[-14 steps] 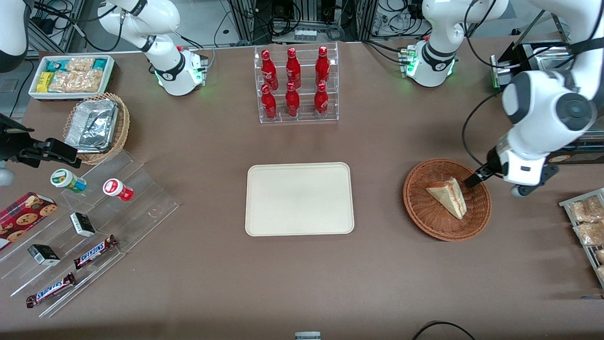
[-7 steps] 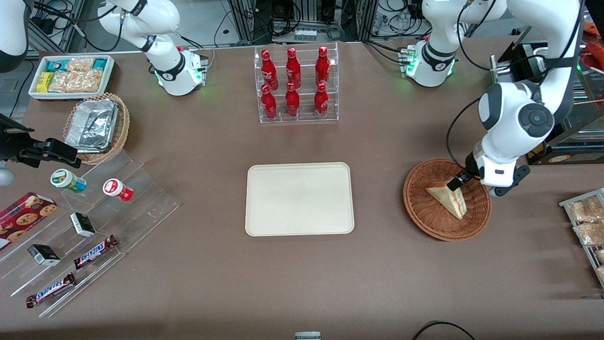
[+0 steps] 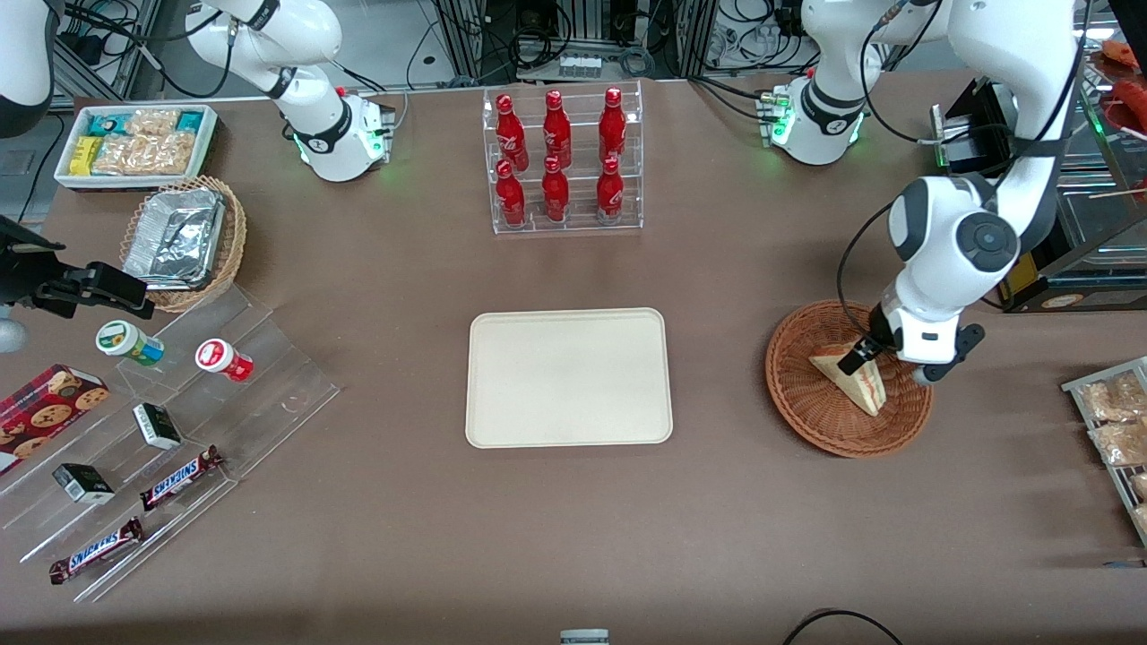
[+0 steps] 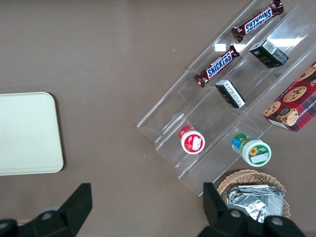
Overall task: Place sandwich from basket to tray
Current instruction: 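Close the left gripper on the sandwich's upright edge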
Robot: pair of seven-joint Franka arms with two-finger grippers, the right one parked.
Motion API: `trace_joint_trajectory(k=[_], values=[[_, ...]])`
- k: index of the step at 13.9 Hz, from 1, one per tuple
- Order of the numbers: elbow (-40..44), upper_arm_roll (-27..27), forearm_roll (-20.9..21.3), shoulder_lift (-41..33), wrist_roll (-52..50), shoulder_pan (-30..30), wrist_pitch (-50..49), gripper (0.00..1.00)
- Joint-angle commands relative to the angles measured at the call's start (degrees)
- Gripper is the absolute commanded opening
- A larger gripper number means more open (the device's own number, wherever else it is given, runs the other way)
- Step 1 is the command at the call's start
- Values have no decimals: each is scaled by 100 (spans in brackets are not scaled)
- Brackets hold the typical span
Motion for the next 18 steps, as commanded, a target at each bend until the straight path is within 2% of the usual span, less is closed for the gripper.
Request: trace_joint_trajectory(k=[1,4,5,6,8,9,12,15,18], values=[[-10,39,39,111,-160,-93,133,100],[-1,66,258,252,-151,-50,133,99],[17,83,294,261,-151,-50,133,90],[60,101,294,261,-151,-41,124,73],[131,162,303,200,-221,-50,63,13],[166,162,303,208,-230,-50,54,0],[306,162,303,156,-318,-93,-85,0],[920,119,347,77,-344,-198,-1269,0],[1448,118,347,-221,-336,-707,-2482,0]])
